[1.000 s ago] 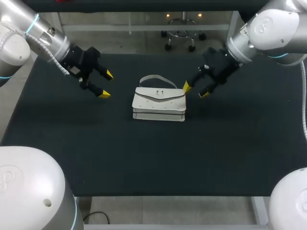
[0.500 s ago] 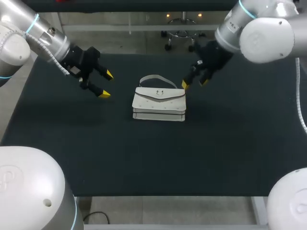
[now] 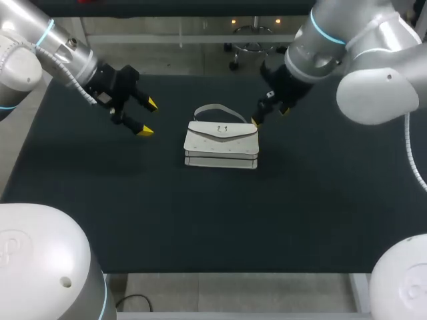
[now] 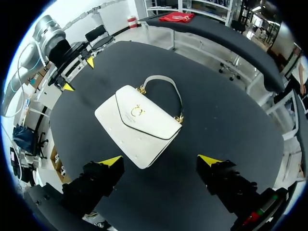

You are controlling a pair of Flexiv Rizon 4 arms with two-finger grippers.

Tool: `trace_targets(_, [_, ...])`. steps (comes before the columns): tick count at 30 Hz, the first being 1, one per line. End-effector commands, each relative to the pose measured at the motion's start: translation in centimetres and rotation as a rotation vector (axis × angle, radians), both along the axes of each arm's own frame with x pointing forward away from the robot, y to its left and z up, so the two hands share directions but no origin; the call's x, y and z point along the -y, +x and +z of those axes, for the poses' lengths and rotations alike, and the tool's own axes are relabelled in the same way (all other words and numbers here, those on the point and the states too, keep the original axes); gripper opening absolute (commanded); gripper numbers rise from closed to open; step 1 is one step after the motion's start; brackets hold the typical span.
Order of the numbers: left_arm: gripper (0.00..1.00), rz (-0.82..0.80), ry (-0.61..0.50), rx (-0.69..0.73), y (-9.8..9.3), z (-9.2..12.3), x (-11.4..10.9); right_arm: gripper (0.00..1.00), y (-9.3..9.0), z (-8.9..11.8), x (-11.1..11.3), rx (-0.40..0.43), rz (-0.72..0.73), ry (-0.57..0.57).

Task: Pick up the bag, open it, inspect its contents, close it, and place it on the opposite side

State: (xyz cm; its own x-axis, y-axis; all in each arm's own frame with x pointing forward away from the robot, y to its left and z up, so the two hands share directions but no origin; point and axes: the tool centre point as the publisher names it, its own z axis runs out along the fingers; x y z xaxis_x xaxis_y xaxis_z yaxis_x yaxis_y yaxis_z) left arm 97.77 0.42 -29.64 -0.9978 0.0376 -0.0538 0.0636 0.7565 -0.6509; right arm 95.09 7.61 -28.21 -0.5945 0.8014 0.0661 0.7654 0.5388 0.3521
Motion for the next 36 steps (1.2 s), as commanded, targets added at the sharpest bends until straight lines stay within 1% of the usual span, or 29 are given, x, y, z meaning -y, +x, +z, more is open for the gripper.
trace_targets(1, [1.00, 0.001, -0.002, 0.002, 0.0, -0.1, 0.0, 1.00, -0.3, -0.2, -0.1, 0.067, -0.042, -0.081])
trace_targets(2, [1.00, 0.001, -0.002, 0.002, 0.0, -0.1, 0.0, 1.00, -0.4, 0.3, -0.4, 0.118, 0.007, -0.106])
trace_targets(4, [1.00, -0.016, 0.000, 0.022, 0.5, -0.1, 0.4, 1.00, -0.7, 1.2, -0.9, 0.215, 0.084, -0.156])
trace_targets(7, [1.00, -0.059, 0.000, 0.060, 1.0, 0.0, 0.7, 1.00, -1.3, 1.7, -1.5, 0.296, 0.205, -0.215])
trace_targets(11, [1.00, -0.101, 0.006, 0.095, 1.5, 0.1, 0.9, 1.00, -2.1, 1.7, -2.0, 0.368, 0.331, -0.263])
trace_targets(15, [1.00, -0.140, -0.007, 0.136, 1.8, 1.0, 0.8, 1.00, -2.7, 1.4, -2.1, 0.427, 0.394, -0.297])
trace_targets(20, [1.00, -0.163, 0.006, 0.222, 2.1, 1.8, 0.9, 1.00, -3.9, 1.2, -2.7, 0.527, 0.503, -0.337])
trace_targets(27, [1.00, -0.221, 0.014, 0.317, 2.3, 2.8, 1.8, 1.00, -4.8, 0.7, -3.9, 0.587, 0.615, -0.384])
trace_targets(33, [1.00, -0.254, 0.010, 0.357, 2.5, 3.3, 3.2, 1.00, -5.0, 0.4, -5.0, 0.597, 0.675, -0.458])
trace_targets(35, [1.00, -0.241, 0.005, 0.351, 2.7, 3.6, 3.6, 1.00, -5.2, 0.0, -5.3, 0.598, 0.688, -0.471])
trace_targets(36, [1.00, -0.241, 0.005, 0.351, 2.7, 3.6, 3.6, 1.00, -5.3, -0.4, -5.4, 0.585, 0.695, -0.476])
